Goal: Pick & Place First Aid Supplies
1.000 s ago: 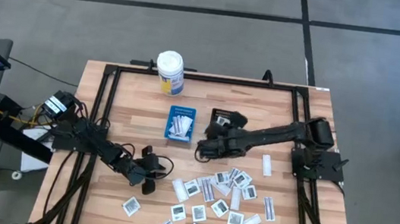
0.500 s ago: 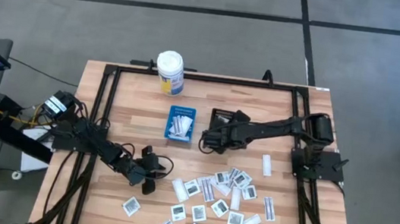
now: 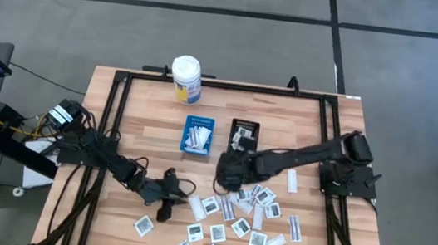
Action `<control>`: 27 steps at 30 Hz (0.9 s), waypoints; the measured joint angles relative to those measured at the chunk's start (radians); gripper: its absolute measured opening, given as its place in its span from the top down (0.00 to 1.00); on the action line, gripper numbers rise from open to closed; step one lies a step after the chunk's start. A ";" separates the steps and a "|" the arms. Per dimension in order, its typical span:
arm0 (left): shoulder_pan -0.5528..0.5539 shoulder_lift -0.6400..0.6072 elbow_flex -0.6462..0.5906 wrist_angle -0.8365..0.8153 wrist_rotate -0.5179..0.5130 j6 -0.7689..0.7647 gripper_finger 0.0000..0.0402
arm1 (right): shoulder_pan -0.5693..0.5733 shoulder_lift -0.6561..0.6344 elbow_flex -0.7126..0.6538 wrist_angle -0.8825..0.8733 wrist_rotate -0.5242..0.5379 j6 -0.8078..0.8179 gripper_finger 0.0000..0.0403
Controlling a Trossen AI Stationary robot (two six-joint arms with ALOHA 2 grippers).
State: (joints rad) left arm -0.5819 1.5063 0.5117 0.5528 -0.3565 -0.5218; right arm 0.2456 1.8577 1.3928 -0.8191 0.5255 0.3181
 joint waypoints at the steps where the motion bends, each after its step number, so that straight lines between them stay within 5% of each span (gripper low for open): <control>1: -0.001 0.000 0.030 -0.016 0.028 0.026 0.76 | 0.013 -0.017 -0.012 0.004 -0.038 -0.028 0.76; 7: -0.035 0.000 0.276 -0.489 0.054 0.053 0.83 | 0.064 -0.181 -0.194 0.137 -0.141 -0.083 0.76; 12: -0.072 -0.015 0.426 -0.760 0.145 -0.070 0.88 | 0.068 -0.365 -0.435 0.476 -0.162 -0.127 0.77; 18: -0.166 -0.093 0.402 -0.858 0.242 -0.399 0.88 | 0.033 -0.461 -0.643 0.930 -0.405 -0.243 0.77; 27: -0.331 -0.130 0.287 -0.893 0.124 -0.848 0.81 | -0.005 -0.428 -0.659 0.999 -0.504 -0.242 0.77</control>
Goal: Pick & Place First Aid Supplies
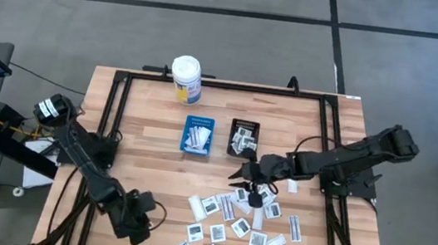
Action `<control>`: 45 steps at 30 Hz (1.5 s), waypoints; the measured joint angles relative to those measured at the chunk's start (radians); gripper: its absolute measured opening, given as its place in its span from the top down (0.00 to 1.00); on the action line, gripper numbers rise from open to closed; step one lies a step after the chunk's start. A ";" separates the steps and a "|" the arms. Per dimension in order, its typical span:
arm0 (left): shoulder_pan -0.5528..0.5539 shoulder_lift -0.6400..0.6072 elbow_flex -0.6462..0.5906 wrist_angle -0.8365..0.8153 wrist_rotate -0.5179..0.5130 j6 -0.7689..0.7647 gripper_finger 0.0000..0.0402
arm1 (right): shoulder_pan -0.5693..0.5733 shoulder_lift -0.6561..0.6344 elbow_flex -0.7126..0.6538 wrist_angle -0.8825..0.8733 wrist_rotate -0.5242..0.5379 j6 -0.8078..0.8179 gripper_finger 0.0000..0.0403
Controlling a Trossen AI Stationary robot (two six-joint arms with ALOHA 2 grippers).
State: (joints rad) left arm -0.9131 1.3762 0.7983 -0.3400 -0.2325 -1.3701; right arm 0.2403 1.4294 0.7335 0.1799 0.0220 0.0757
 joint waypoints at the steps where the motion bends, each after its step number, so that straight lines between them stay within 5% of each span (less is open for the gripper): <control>1: -0.008 0.000 -0.008 0.002 0.000 -0.024 0.80 | -0.004 0.006 0.002 0.001 -0.001 0.000 0.77; 25: -0.036 -0.004 -0.189 0.140 0.071 -0.262 0.72 | -0.027 0.051 -0.001 0.038 -0.104 0.003 0.77; 45: -0.031 0.143 -0.182 0.368 0.012 0.018 0.78 | -0.027 0.051 -0.001 0.042 -0.104 0.002 0.77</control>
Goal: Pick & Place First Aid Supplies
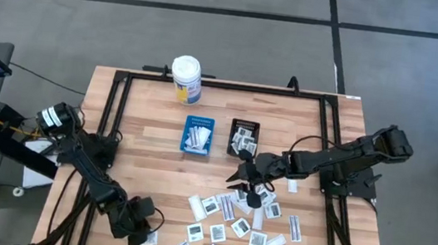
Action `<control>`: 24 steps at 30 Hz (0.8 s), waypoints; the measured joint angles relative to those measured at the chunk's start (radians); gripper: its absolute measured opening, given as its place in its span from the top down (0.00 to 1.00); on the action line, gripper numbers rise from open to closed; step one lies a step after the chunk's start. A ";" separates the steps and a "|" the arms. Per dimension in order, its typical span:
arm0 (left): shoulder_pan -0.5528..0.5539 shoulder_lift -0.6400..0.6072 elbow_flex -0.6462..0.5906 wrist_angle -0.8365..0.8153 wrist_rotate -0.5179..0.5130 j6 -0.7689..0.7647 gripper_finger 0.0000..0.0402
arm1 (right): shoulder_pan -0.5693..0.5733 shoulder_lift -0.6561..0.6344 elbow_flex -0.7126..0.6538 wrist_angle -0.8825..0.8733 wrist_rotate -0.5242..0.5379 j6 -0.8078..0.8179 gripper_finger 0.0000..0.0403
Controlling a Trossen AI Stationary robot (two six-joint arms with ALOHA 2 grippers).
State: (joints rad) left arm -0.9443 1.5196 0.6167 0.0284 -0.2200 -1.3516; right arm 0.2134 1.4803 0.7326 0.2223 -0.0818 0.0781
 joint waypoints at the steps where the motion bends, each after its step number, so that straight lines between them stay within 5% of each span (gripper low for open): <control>1: 0.001 0.000 0.000 0.000 0.004 0.016 0.80 | 0.000 0.000 0.000 0.001 0.000 0.000 0.77; 7: 0.001 0.003 -0.003 0.000 -0.007 0.113 0.98 | 0.000 0.000 0.000 0.003 0.000 -0.002 0.77; 17: 0.080 0.018 -0.014 0.122 -0.271 0.466 0.99 | 0.000 0.000 0.000 0.009 0.000 -0.003 0.77; 24: 0.277 0.019 -0.014 0.124 -0.299 0.686 0.99 | 0.000 0.000 0.000 0.115 0.019 -0.037 0.77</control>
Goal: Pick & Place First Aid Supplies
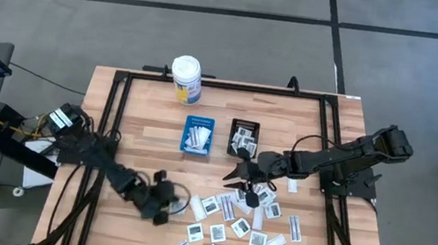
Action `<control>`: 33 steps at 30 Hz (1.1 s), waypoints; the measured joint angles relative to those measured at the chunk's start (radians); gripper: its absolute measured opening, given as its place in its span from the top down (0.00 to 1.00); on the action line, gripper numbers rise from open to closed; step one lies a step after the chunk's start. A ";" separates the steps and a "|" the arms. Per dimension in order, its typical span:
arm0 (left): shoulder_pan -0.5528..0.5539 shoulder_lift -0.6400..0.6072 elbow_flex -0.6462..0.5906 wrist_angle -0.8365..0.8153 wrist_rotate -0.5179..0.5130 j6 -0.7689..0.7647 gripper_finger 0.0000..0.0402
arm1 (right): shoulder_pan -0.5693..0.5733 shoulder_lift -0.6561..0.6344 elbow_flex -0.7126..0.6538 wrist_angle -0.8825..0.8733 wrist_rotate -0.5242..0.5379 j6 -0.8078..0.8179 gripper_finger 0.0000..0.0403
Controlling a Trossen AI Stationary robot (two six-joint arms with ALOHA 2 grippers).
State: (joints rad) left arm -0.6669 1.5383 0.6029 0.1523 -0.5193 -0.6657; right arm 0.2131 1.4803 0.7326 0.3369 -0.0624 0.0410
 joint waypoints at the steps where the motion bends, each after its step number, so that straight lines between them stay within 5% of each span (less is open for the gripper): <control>1: 0.037 0.000 0.000 0.002 0.000 0.033 0.99 | 0.000 0.000 0.000 0.020 0.022 -0.006 0.77; 7: 0.252 -0.001 0.001 0.006 0.013 0.119 0.99 | 0.001 0.062 0.001 0.101 0.086 -0.061 0.77; 12: 0.360 -0.005 0.005 0.021 0.126 0.116 0.99 | 0.010 0.214 0.041 0.168 0.086 -0.137 0.74; 22: 0.366 -0.005 0.005 0.022 0.129 0.112 0.99 | 0.009 0.494 0.354 -0.122 0.090 -0.311 0.61; 29: 0.365 -0.005 0.005 0.027 0.128 0.039 0.99 | 0.008 0.615 0.503 -0.313 0.272 -0.357 0.64; 33: 0.365 -0.005 0.004 0.032 0.127 -0.013 0.98 | 0.009 0.651 0.534 -0.318 0.282 -0.388 0.66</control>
State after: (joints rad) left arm -0.3023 1.5333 0.6067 0.1838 -0.3919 -0.6787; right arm 0.2222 2.1313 1.2665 0.0189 0.2195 -0.3465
